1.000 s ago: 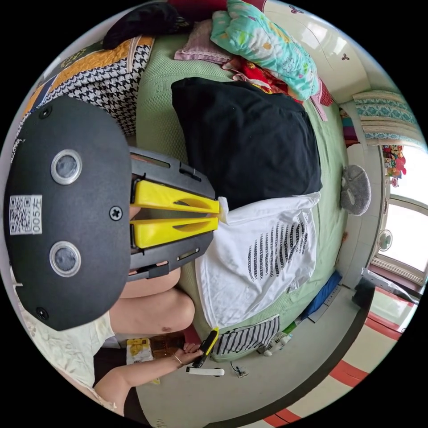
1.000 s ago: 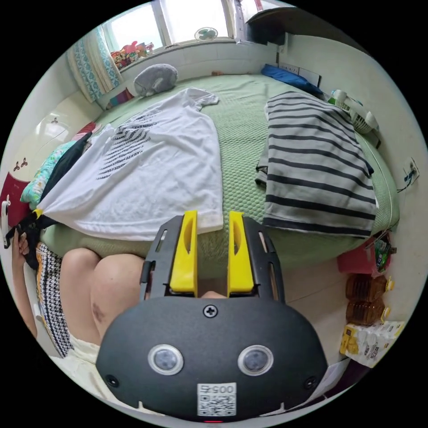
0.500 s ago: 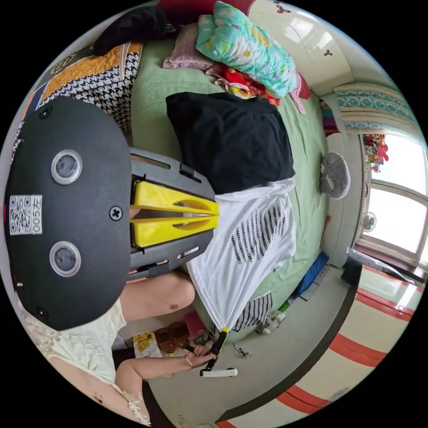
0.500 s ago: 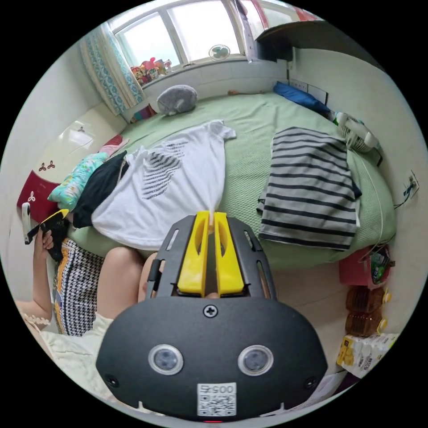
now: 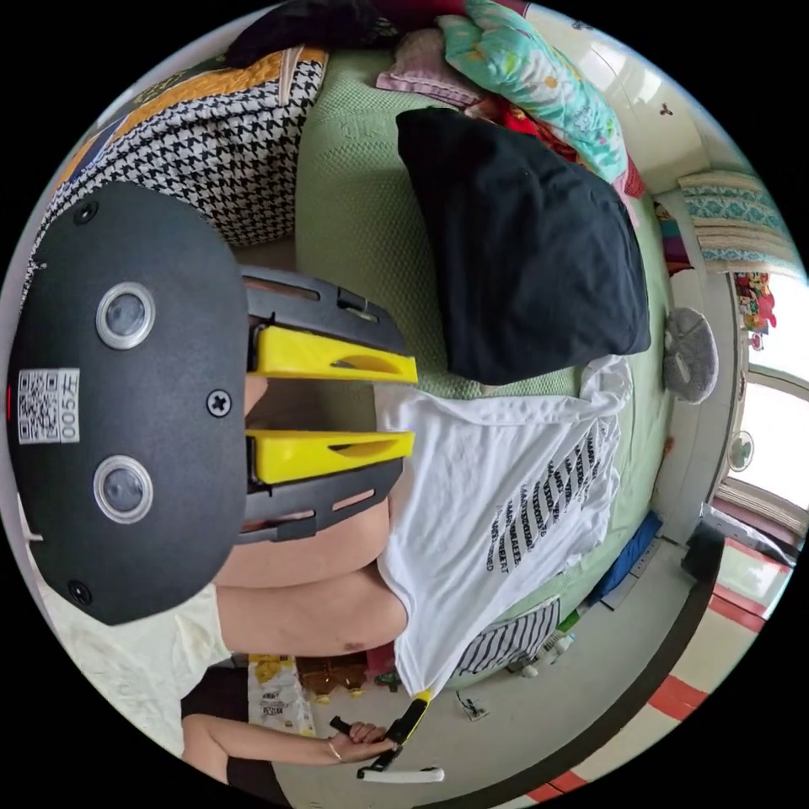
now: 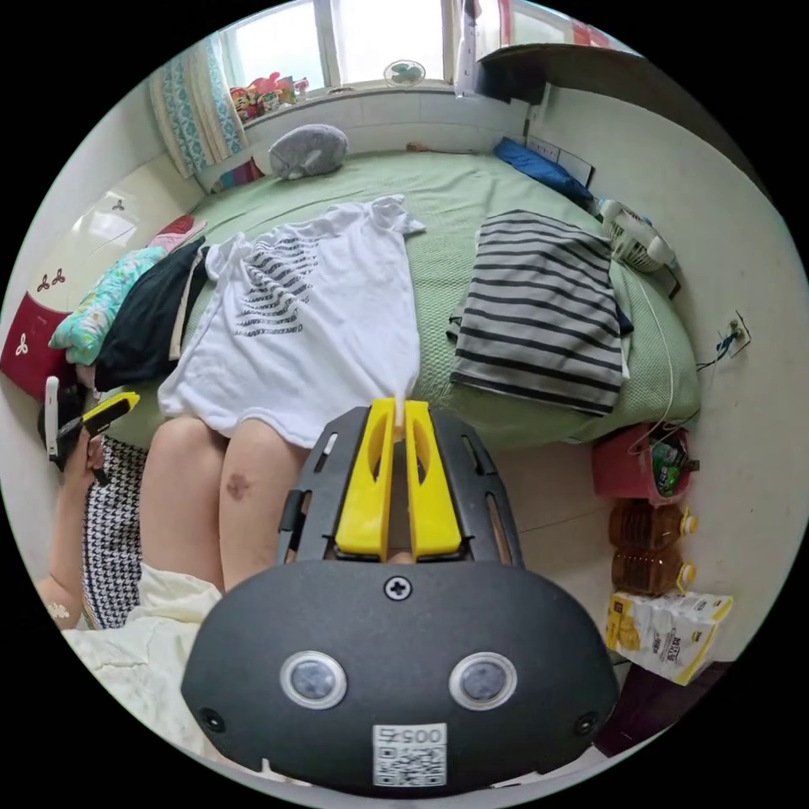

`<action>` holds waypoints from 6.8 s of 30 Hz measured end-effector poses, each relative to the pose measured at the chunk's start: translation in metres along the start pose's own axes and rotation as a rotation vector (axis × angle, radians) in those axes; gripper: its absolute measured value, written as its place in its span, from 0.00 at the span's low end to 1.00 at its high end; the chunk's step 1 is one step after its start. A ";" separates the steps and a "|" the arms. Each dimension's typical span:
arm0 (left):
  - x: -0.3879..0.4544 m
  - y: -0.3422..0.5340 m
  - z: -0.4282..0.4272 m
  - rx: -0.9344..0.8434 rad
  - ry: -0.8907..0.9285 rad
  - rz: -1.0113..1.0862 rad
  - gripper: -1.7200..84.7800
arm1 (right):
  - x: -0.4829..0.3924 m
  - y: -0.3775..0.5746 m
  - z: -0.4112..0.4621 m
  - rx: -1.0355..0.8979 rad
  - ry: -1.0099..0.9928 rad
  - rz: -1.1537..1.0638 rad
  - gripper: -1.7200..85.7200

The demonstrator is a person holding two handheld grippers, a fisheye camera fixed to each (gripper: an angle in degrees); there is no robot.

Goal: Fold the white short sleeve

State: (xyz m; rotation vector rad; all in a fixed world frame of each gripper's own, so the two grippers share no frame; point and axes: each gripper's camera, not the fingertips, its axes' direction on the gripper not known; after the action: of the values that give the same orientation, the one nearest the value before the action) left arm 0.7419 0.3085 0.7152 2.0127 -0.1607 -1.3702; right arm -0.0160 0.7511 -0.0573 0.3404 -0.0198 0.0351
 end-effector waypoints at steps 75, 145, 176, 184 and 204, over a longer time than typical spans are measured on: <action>0.141 -0.192 0.249 -0.075 -0.110 0.181 0.18 | -0.262 -0.159 0.231 -0.348 -0.095 -0.197 0.01; 0.154 -0.288 0.217 0.040 -0.196 0.122 0.20 | -0.380 -0.181 0.342 -0.267 0.203 -0.510 0.01; 0.077 -0.320 0.162 0.080 -0.386 -0.119 0.02 | -0.350 -0.187 0.341 -0.268 0.159 -0.494 0.01; 0.085 -0.314 0.152 0.127 -0.236 0.084 0.15 | -0.345 -0.189 0.340 -0.269 0.171 -0.500 0.01; -0.104 -0.318 0.090 0.109 -0.291 -0.289 0.05 | -0.322 -0.198 0.333 -0.269 0.150 -0.492 0.01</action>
State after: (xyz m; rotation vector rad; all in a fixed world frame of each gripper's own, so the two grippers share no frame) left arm 0.5340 0.5548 0.5867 1.9710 -0.0761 -1.8723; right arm -0.3345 0.4436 0.1828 0.0663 0.2068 -0.4262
